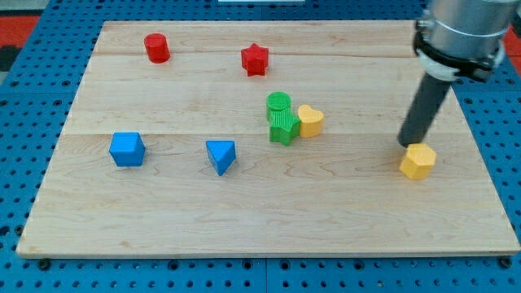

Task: Move the yellow heart to the top left of the yellow hexagon

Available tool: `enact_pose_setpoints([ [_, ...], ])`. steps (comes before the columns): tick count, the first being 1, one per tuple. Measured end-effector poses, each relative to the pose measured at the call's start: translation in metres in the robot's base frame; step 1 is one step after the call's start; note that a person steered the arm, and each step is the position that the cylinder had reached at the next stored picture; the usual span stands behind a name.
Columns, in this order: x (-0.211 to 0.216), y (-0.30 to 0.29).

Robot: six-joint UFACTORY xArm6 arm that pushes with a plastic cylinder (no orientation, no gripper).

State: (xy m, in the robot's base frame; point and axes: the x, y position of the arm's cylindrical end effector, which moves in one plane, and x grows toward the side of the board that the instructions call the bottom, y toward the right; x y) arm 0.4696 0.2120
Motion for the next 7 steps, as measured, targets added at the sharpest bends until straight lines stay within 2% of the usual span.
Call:
enact_pose_setpoints([
  [1,0.046,0.001],
  [2,0.056,-0.005],
  [3,0.013,-0.008],
  [4,-0.037,-0.037],
  [5,-0.066,-0.080],
  [6,-0.082,-0.136],
  [7,-0.078,-0.170],
])
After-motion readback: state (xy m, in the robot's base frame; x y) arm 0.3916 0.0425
